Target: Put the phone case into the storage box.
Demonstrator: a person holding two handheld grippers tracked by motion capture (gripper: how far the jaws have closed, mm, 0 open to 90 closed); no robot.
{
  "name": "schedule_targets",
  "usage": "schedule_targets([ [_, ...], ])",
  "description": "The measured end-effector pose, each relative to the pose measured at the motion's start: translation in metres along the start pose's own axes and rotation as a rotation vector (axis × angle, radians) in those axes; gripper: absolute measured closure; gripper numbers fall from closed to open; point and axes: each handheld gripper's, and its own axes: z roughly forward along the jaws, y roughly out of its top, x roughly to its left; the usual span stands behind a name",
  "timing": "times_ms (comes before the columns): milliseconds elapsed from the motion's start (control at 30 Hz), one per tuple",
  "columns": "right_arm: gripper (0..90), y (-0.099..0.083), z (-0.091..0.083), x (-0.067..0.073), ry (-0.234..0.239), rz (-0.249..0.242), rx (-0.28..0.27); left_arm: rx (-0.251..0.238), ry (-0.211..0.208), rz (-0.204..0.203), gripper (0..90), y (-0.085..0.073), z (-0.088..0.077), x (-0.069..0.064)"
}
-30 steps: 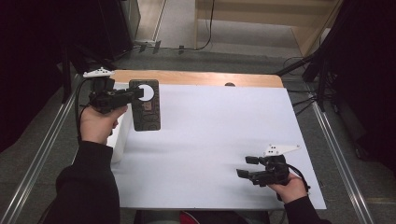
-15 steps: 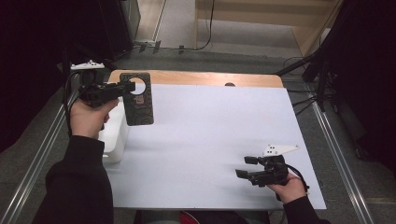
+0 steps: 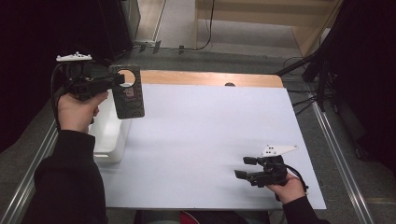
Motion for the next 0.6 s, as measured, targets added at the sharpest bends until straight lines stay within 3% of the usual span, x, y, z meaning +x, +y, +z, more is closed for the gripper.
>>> schedule_targets([
  [600, 26.8, 0.002, 0.003, 0.001, 0.002, -0.003, 0.002, -0.029, 0.032, -0.021, 73.1, 0.006, -0.019, 0.022],
])
